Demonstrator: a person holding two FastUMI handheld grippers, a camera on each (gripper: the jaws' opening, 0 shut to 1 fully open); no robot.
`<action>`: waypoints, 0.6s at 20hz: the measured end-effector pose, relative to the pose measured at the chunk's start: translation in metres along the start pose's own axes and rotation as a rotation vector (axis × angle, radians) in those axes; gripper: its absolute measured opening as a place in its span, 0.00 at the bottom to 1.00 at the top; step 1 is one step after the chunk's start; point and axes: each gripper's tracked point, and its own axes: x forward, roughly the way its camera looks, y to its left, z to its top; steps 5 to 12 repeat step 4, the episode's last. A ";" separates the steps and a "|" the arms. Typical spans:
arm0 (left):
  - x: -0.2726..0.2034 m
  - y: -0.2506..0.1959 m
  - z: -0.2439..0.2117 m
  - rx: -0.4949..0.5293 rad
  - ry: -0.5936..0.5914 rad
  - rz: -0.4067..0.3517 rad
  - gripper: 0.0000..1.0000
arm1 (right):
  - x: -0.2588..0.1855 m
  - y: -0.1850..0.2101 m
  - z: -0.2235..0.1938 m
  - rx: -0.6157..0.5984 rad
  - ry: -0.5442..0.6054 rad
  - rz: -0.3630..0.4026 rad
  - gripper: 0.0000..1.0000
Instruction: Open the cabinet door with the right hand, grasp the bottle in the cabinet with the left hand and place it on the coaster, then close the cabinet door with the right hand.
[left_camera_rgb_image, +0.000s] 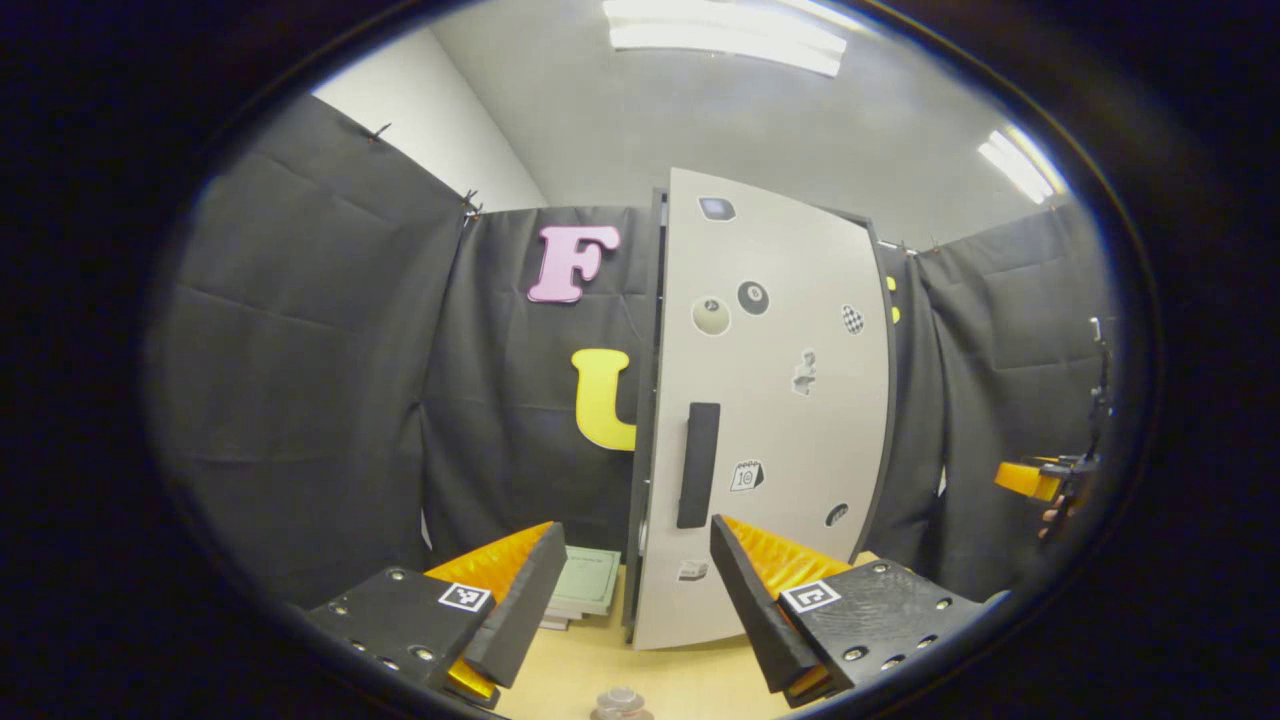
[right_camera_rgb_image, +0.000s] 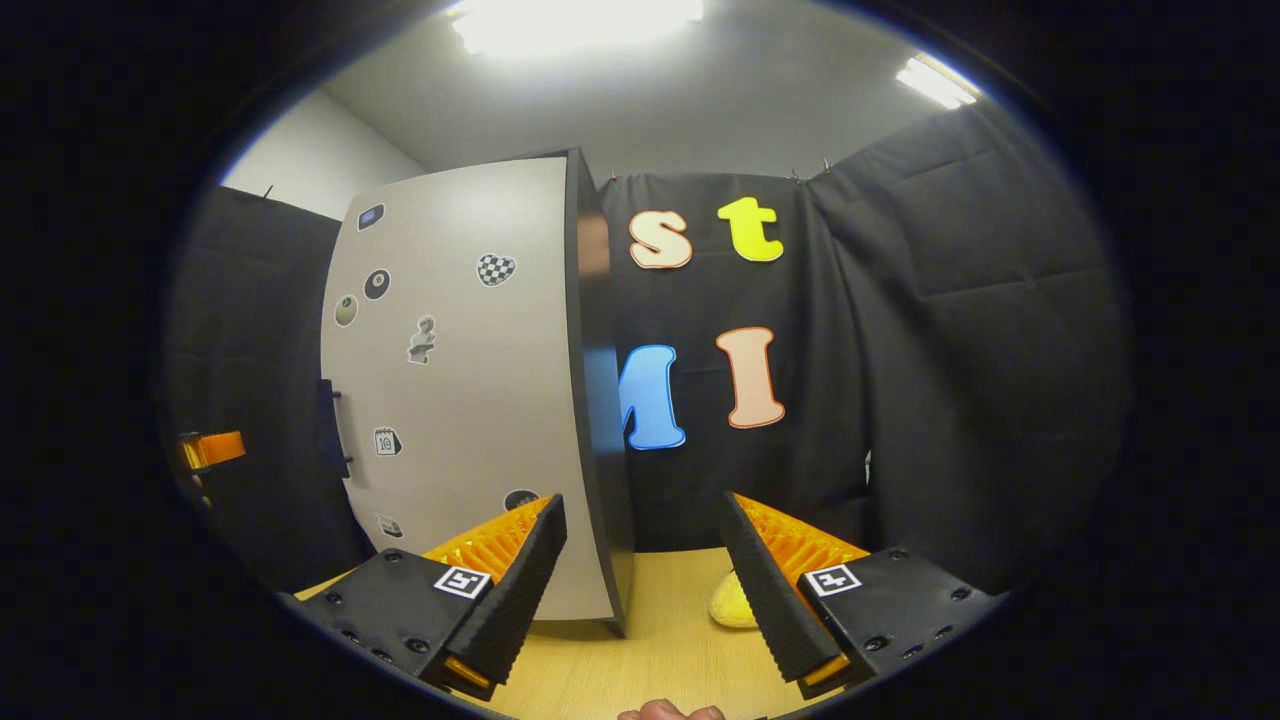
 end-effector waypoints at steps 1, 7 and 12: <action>0.001 0.000 0.000 0.006 0.000 -0.004 0.87 | 0.001 -0.001 -0.001 0.004 0.004 -0.010 0.98; 0.004 -0.002 -0.001 -0.007 -0.015 -0.018 0.87 | 0.001 -0.007 -0.006 -0.003 0.008 -0.058 0.98; 0.004 -0.002 -0.001 -0.007 -0.015 -0.018 0.87 | 0.001 -0.007 -0.006 -0.003 0.008 -0.058 0.98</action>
